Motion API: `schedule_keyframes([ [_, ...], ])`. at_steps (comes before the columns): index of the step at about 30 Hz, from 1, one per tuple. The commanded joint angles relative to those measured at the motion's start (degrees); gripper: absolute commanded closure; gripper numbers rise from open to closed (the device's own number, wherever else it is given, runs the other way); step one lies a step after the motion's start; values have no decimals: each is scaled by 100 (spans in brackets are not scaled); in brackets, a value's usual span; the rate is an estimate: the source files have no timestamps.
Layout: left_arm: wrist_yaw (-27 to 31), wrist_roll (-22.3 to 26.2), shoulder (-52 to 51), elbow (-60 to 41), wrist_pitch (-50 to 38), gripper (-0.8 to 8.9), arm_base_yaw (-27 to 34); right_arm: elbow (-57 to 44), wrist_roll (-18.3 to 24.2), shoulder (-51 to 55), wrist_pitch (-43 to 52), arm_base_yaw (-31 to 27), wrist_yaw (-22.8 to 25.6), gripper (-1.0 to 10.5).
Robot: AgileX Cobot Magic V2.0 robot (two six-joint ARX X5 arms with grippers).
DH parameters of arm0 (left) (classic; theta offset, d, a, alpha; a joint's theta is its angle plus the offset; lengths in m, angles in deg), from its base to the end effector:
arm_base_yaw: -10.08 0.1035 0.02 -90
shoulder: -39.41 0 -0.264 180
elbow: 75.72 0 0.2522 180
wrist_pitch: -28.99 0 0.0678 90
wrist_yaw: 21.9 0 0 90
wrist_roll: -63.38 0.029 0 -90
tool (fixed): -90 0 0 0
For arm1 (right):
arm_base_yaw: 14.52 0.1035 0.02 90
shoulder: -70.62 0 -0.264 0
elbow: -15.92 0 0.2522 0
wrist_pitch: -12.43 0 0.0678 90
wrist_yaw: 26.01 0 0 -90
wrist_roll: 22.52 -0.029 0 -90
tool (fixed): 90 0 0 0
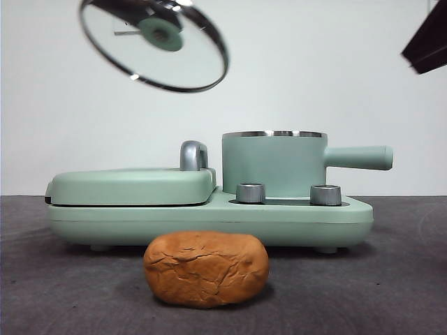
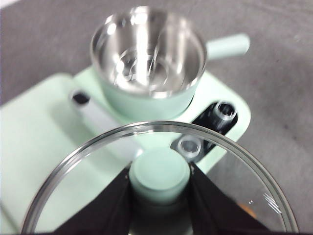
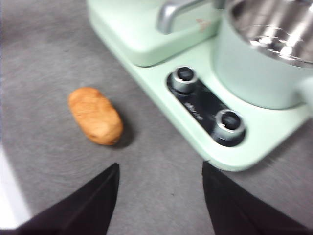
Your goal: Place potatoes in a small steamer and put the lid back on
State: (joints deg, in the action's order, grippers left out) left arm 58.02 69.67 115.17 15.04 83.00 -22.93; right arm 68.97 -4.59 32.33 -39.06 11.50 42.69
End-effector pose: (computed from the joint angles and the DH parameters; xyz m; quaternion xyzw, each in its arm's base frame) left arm 0.2266 -0.1533 0.3640 0.1144 0.3077 -0.3636 0.8718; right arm 0.1146 0.0677 0.2746 -0.1483 0.2516 0.4253 0.8567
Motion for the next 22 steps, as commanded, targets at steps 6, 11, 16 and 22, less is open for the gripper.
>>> schedule_keyframes([
  [6,446,-369,-1211,-1145,-269,805,125,90,645,-796,562,935,-39,677],
  [11,645,-529,-1928,-1631,-234,805,214,90,848,-1451,903,1460,-31,677],
  [16,737,-570,-2347,-1685,-175,805,275,90,850,-2205,1344,1731,-31,676],
  [22,896,-573,-2542,-1685,-116,805,345,90,848,-3060,1902,1823,-35,669],
])
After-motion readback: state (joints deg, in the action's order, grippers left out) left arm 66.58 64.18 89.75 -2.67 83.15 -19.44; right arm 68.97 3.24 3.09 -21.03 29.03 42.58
